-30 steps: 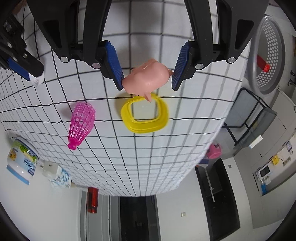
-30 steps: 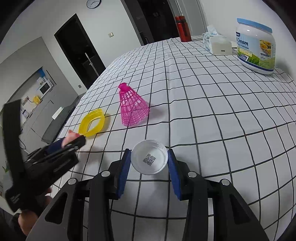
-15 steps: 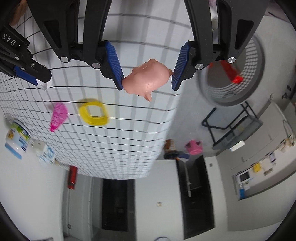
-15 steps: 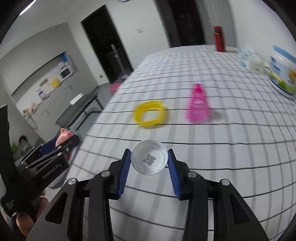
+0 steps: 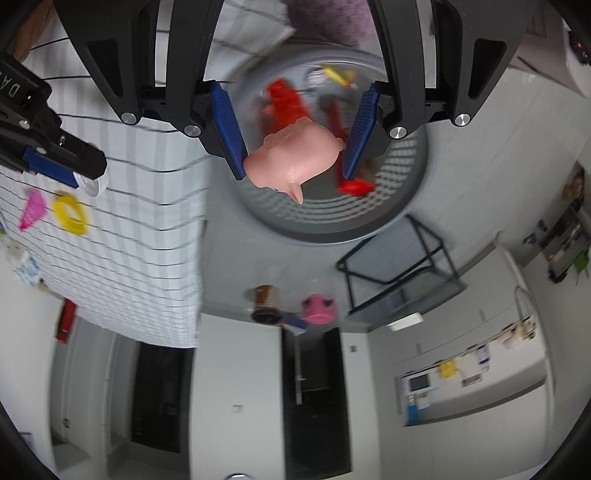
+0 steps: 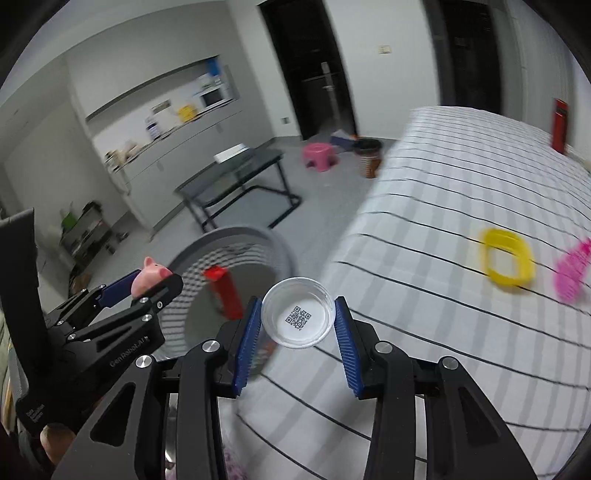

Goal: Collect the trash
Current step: 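Carry lid and pig over the basket and open both tools to drop them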

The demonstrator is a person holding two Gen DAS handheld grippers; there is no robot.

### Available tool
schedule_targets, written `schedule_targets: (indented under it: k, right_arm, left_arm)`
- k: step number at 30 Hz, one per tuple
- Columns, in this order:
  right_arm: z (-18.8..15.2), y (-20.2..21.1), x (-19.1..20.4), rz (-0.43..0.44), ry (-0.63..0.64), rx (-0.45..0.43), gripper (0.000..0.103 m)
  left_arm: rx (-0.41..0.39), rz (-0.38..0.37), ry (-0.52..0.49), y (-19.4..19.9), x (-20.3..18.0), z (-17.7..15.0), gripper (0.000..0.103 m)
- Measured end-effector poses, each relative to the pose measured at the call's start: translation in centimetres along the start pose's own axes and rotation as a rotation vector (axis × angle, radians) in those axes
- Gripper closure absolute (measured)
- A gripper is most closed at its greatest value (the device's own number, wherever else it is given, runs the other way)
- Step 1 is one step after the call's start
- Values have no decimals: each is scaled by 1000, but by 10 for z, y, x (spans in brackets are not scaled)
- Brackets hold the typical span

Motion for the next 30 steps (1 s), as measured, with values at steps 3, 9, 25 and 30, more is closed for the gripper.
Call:
schedule_targets:
  k: [3,9,25,30]
  right_arm:
    - [14,-19,21,36,36,14,64]
    - [37,-58,54,88,95,35,64]
    - [33,-129,76,100,126,164,64]
    - [32,-132,76,92,131,166,56]
  left_arm:
    - [7,40,23,-9,29,6,51]
    - [29,78,76,-30,73,18,51]
    - [145,52,96,-80,91,4,50]
    - [153,56,105,-83,92,4,40]
Point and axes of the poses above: each gripper's, at about its wrist camera, not at the fingertips, and y roughly against the way its jaws point, x to its left, z to its top, the point moved 1 cm from there along -y, roughly the way its jaws point, and after that the axes turned 11 degrees about y, right-handed, at the moved point
